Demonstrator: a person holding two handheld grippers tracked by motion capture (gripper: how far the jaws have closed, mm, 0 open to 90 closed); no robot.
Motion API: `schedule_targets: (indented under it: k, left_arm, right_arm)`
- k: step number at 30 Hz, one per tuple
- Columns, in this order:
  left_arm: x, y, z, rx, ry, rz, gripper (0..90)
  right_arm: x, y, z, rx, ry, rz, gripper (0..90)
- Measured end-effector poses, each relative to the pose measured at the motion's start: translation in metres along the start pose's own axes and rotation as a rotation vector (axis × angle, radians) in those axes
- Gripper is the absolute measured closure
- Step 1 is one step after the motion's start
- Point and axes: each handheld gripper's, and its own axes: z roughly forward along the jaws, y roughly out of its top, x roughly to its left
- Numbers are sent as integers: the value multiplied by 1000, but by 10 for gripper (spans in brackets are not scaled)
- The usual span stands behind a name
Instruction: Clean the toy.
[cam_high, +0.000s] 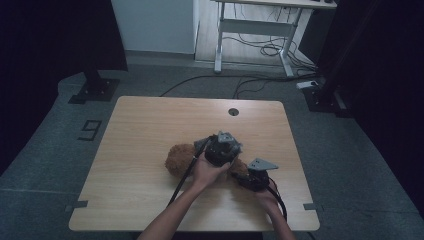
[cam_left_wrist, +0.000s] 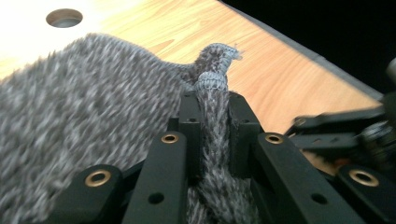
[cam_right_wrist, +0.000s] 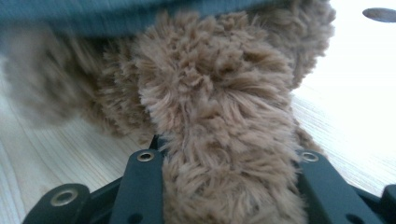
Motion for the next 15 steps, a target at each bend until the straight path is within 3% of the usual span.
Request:
schedule_targets:
  k: [2, 5, 7, 11, 15]
  left_arm:
    - [2, -4, -8, -20, -8, -15, 791]
    - [9, -11, -21, -41, 14, -26, 792]
    - [18, -18, -34, -58, 53, -30, 793]
    - [24, -31, -50, -66, 143, 15, 794]
    - [42, -43, -71, -85, 157, -27, 793]
  right_arm:
    - [-1, 0, 0, -1, 6, 5, 622]
    - [1, 0, 0, 3, -5, 1, 623]
    - [1, 0, 0, 1, -3, 12, 623]
    - [1, 0, 0, -1, -4, 20, 623]
    - [2, -1, 0, -3, -10, 19, 623]
